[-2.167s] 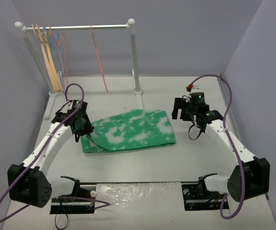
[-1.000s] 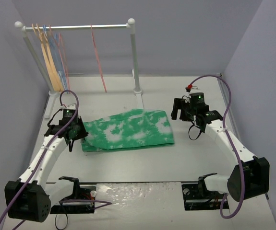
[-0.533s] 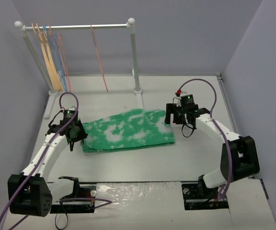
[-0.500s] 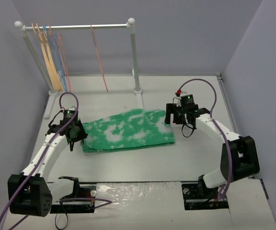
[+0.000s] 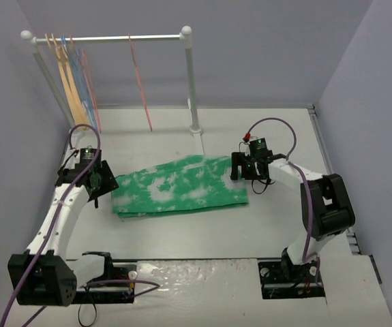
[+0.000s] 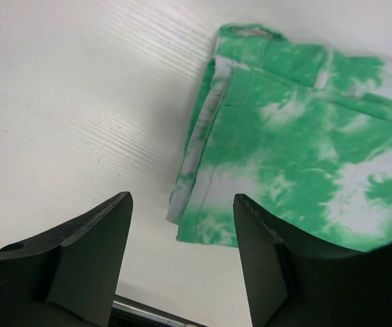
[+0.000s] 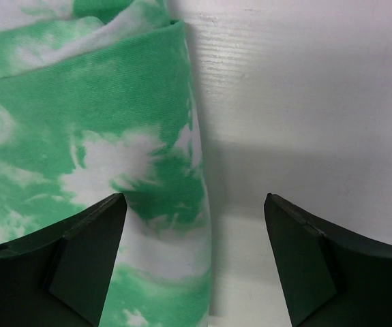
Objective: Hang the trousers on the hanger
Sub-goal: Fold the trousers at the center of the board.
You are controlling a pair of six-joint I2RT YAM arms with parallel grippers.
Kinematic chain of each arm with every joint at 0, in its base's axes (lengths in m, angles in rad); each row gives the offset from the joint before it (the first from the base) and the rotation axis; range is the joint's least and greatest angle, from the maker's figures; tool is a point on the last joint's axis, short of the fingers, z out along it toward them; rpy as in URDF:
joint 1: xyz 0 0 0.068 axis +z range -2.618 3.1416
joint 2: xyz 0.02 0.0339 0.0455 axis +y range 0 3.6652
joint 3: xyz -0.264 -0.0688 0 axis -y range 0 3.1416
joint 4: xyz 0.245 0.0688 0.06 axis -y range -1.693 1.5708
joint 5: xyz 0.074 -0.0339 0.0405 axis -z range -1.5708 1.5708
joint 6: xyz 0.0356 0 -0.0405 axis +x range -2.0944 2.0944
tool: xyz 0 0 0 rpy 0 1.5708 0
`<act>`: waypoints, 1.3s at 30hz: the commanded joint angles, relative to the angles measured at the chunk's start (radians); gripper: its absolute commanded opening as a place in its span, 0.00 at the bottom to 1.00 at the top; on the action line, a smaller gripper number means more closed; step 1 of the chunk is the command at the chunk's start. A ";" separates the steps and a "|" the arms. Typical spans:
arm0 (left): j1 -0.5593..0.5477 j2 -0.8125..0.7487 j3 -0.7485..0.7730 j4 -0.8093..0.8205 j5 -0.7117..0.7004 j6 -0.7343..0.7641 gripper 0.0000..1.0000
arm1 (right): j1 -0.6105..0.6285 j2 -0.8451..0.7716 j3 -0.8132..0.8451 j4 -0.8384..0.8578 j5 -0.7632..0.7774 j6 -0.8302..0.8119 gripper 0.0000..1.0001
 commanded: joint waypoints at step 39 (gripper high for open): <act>-0.109 -0.227 -0.238 0.114 0.184 -0.261 0.27 | -0.004 -0.312 -0.120 -0.100 0.053 0.209 0.21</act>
